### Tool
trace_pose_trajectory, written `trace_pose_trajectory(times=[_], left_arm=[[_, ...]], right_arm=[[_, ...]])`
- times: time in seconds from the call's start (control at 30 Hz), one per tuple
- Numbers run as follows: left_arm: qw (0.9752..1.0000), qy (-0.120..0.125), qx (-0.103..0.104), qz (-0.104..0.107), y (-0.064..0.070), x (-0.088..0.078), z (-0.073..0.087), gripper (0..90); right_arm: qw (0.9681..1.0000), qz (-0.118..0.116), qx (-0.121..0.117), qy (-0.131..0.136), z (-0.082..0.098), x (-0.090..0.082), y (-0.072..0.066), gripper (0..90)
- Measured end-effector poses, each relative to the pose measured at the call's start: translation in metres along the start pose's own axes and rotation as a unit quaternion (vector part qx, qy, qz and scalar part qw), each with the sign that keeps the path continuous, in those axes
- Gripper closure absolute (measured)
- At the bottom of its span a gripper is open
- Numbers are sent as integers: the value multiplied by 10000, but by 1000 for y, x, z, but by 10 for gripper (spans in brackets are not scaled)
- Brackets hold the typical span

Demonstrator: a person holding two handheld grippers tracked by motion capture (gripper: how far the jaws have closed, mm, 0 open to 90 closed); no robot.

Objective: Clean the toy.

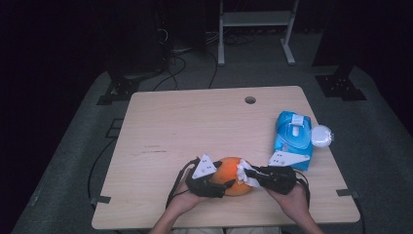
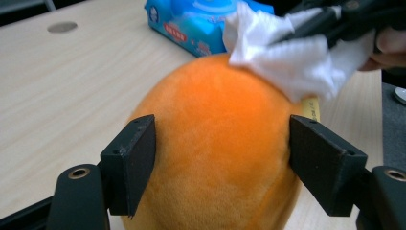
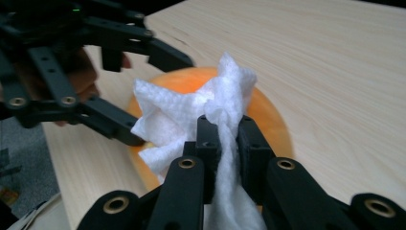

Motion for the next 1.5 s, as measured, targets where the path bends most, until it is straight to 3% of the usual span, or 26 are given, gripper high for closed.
trace_pose_trajectory(times=[0.13, 0.2, 0.3, 0.4, 0.53, 0.67, 0.73, 0.8, 0.9, 1.0, 1.07, 1.13, 1.23, 1.33, 1.47, 1.5], left_arm=[[10000, -55, -27, 11, -2, -4, 6, 269], [10000, -64, -37, 14, -2, -4, 6, 269], [10000, -60, -45, 28, -2, -3, 6, 269], [10000, -83, -21, 41, -1, -3, 7, 269], [9999, -99, 82, 48, 5, -3, 5, 268], [9997, -144, 174, 83, 11, -1, 6, 264], [9995, -188, 243, 121, 12, -2, 5, 253], [9994, -161, 229, 219, 10, -6, 2, 199], [9993, 17, 30, 381, 4, -13, -7, 146], [9987, -97, -181, 473, -1, -10, -5, 125], [9980, -235, -238, 538, 0, -1, 5, 131], [9980, -144, -325, 519, -2, 1, 10, 194], [9995, -176, -164, 216, -4, -1, 9, 341], [9993, -129, -220, 280, -5, -3, 11, 363], [9987, -123, -370, 335, -9, -5, 13, 361], [9987, -105, -370, 344, -8, -5, 13, 359]], right_arm=[[9993, 285, 203, -114, 15, -7, 15, 810], [9992, 134, 371, -53, 18, -7, 14, 810], [9996, -116, 144, 220, 4, -9, -1, 810], [9998, -110, -86, 154, 2, -5, -9, 809], [9997, 45, 238, 21, 13, -4, 9, 808], [9997, 113, 193, 96, 7, -5, 7, 807], [9998, -54, 49, 191, 0, -4, 1, 807], [9998, -168, -99, 54, 2, 0, -2, 808], [9987, -457, -230, -70, 8, 0, -5, 808], [9964, -731, -414, -117, 10, 0, -12, 806], [9969, -670, -401, -84, 9, 1, -12, 805], [9977, -575, -361, -68, 8, 3, -10, 805], [9987, -468, -180, 80, 3, 5, -8, 805], [9985, -441, -319, 56, 6, 5, -11, 806], [9998, -118, -116, -99, 15, 1, 5, 806], [9998, -163, -8, -98, 18, 0, 8, 806]])
Point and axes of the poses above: each handheld gripper's, and its own axes: x roughly forward along the jaws, z roughly out of its underside, y roughly to its right, the point moved 7 cm from there along x, roughly forward along the jaws
